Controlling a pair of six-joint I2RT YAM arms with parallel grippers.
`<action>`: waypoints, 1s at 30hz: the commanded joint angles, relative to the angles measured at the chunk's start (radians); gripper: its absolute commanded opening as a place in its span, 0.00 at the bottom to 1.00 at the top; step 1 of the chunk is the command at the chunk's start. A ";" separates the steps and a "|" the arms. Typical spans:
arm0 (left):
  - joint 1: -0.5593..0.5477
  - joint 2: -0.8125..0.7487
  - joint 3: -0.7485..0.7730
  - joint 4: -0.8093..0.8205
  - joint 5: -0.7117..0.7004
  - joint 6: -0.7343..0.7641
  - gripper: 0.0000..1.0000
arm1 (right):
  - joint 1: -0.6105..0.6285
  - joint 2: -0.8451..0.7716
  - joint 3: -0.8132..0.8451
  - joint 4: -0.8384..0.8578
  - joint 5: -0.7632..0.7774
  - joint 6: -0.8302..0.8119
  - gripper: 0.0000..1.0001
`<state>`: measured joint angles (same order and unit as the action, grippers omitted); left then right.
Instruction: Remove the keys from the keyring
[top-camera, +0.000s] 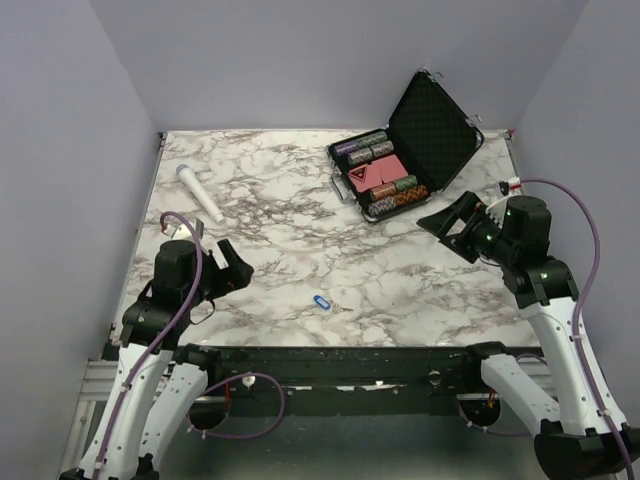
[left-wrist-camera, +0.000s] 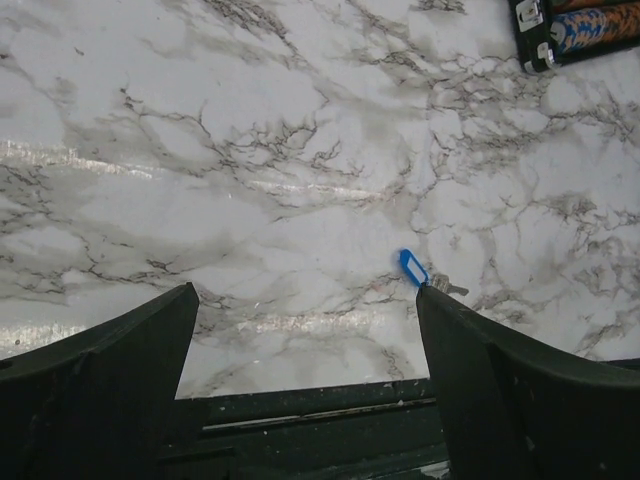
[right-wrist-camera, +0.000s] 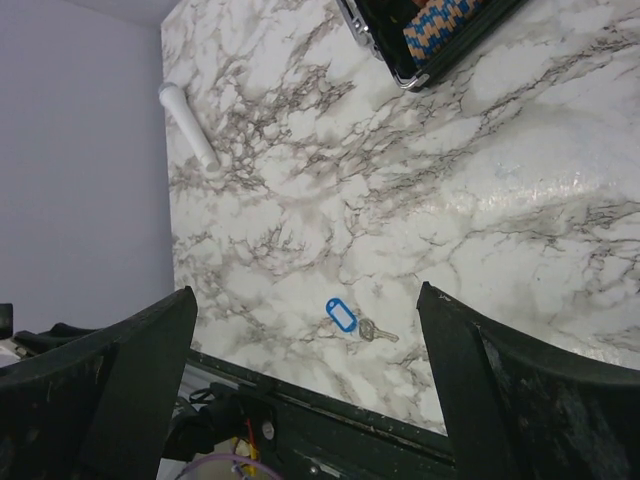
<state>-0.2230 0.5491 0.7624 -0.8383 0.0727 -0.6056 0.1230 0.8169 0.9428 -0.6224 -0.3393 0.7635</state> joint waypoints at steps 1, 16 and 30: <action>-0.003 0.012 0.028 -0.111 0.016 0.001 0.99 | -0.002 -0.038 -0.036 -0.019 -0.073 0.000 1.00; -0.010 0.074 -0.083 0.037 0.157 -0.129 0.99 | -0.002 -0.004 -0.044 -0.004 -0.236 -0.035 1.00; -0.341 0.380 -0.164 0.393 0.078 -0.397 0.80 | -0.002 0.060 -0.070 0.041 -0.271 -0.010 1.00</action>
<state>-0.4713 0.8394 0.5812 -0.5663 0.2180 -0.8539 0.1230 0.8661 0.8757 -0.5941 -0.5777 0.7513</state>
